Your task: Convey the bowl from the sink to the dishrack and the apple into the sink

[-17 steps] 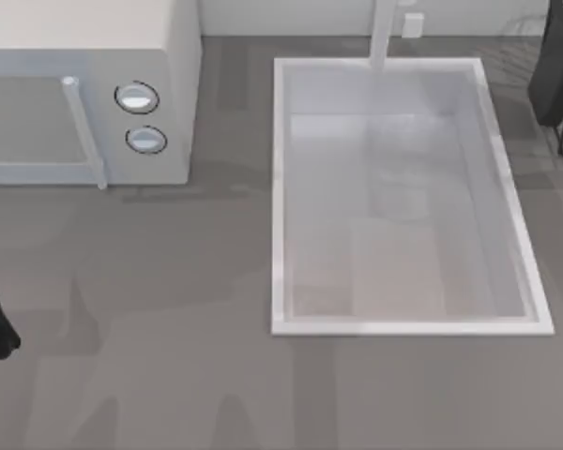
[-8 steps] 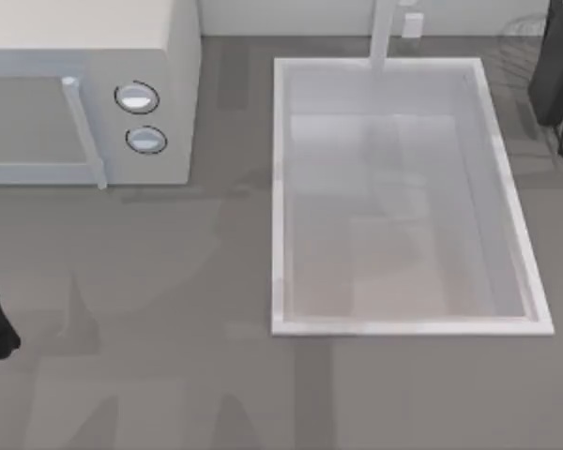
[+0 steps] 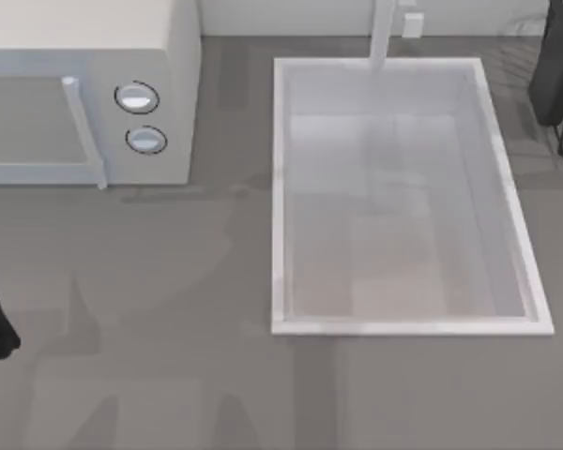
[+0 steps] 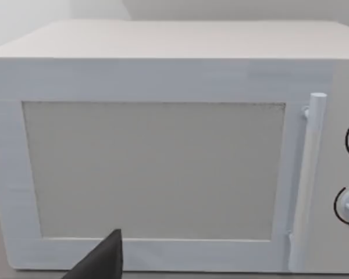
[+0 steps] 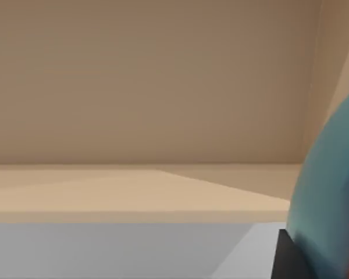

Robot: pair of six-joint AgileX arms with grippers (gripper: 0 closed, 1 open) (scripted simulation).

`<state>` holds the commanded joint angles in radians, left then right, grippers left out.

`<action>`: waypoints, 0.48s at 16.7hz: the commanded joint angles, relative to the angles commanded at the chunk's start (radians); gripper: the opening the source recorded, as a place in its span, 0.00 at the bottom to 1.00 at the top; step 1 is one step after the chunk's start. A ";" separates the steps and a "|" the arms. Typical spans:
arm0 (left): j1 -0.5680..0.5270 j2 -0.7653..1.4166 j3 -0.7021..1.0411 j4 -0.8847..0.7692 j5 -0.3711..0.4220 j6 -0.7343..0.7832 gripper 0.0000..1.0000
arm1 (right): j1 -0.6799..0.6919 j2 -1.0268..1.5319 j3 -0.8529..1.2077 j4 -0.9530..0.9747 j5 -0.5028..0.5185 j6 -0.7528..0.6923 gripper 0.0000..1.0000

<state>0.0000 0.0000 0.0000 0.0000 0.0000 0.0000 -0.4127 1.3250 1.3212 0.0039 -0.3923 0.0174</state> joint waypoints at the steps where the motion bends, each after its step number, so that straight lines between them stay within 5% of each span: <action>1: 0.000 0.000 0.000 0.000 0.000 0.000 1.00 | 0.003 0.018 -0.008 0.023 0.002 -0.001 0.00; 8: 0.000 0.000 0.000 0.000 0.000 0.000 1.00 | 0.049 0.265 -0.157 0.440 0.054 -0.003 0.00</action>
<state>0.0000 0.0000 0.0000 0.0000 0.0000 0.0000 -0.3639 1.5905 1.1639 0.4439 -0.3382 0.0149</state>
